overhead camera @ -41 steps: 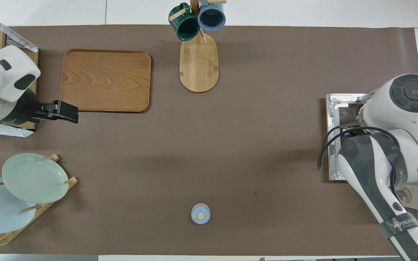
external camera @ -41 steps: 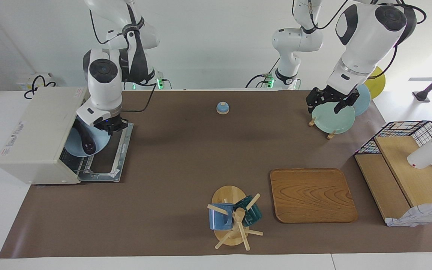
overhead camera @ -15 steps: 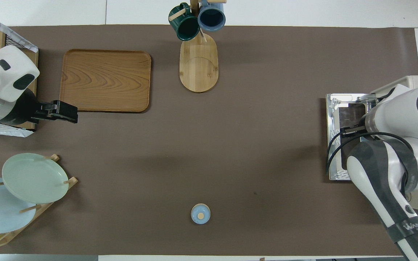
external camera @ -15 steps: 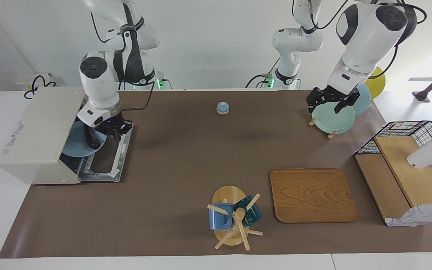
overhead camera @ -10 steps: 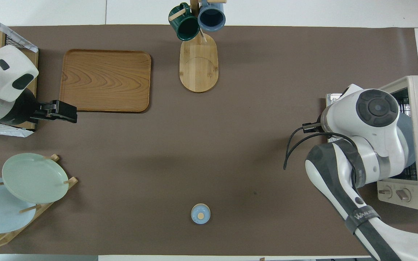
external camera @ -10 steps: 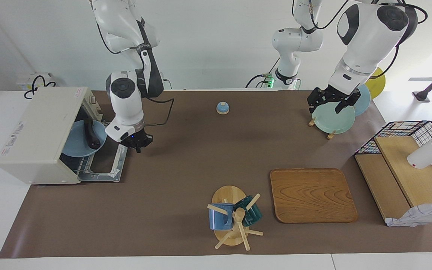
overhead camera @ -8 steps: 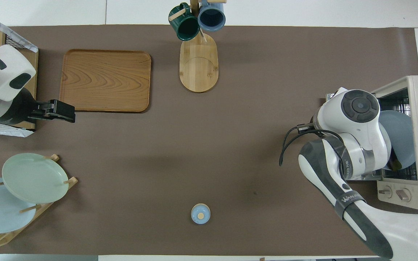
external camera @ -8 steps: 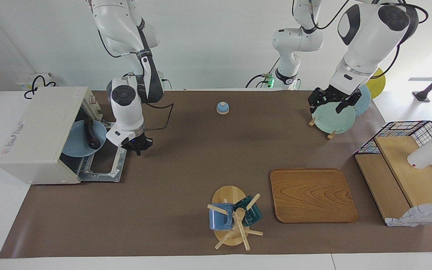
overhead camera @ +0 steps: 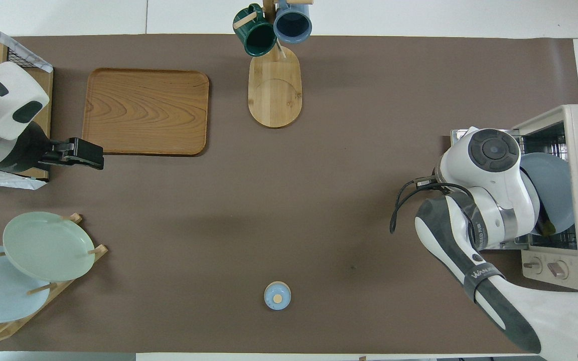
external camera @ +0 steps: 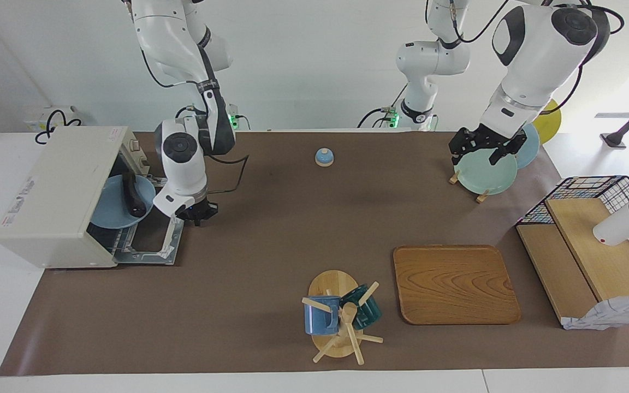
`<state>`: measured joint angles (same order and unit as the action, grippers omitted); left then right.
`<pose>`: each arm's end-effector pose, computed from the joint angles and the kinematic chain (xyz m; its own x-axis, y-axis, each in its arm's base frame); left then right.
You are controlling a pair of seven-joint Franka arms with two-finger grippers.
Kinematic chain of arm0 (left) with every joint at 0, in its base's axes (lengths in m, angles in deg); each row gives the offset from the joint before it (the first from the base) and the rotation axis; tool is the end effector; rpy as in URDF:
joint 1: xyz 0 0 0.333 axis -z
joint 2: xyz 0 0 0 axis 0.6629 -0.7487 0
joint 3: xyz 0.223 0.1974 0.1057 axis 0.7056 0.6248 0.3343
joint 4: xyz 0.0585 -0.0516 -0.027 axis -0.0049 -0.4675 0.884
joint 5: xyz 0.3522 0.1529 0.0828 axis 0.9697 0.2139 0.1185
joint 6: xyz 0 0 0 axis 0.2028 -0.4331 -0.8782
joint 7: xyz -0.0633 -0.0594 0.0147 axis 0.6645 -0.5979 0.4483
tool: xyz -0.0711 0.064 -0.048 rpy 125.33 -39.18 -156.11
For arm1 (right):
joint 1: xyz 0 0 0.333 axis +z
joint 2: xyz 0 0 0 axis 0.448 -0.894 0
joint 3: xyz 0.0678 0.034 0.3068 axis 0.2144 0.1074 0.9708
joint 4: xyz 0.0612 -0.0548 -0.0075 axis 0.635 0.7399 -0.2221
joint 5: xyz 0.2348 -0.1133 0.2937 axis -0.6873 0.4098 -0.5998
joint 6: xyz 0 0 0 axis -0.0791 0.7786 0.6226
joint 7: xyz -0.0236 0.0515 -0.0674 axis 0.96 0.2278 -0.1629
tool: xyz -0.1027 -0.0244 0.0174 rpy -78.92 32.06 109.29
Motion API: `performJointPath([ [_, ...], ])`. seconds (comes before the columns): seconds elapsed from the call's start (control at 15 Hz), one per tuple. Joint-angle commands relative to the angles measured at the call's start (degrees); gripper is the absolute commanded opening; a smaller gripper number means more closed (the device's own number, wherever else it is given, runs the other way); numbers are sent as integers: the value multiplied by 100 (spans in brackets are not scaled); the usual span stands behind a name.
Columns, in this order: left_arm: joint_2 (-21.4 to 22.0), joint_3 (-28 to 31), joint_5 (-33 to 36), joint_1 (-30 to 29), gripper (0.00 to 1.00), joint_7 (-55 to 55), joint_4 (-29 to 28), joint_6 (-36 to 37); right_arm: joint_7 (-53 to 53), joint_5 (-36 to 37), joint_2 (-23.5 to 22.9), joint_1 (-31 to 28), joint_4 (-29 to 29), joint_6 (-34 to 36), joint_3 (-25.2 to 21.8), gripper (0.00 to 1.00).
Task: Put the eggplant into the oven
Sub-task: 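Push the oven door closed with the right gripper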
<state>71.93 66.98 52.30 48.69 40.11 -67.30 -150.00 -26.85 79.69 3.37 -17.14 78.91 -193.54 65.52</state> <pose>0.5406 -0.0992 0.5774 0.9970 -0.0663 -0.0410 -0.0647 -0.9971 0.0402 0.5402 0.0631 0.2958 0.9903 0.1213 -0.0684 0.1314 -0.9768 0.1692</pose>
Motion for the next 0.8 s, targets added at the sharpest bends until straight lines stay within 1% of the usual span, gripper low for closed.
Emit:
performJointPath([
  [0.0,126,-43,111,-58,100,2,-96,-12,53,279,40,-165,137,-149,31,0],
  [0.53,126,-43,111,-58,100,2,-96,-12,237,868,40,-201,85,35,22,0],
  [0.6,126,-43,111,-58,100,2,-96,-12,394,1026,49,-201,15,210,31,0],
  [0.73,126,-43,111,-58,100,2,-96,-12,614,1045,110,-236,-275,692,31,0],
])
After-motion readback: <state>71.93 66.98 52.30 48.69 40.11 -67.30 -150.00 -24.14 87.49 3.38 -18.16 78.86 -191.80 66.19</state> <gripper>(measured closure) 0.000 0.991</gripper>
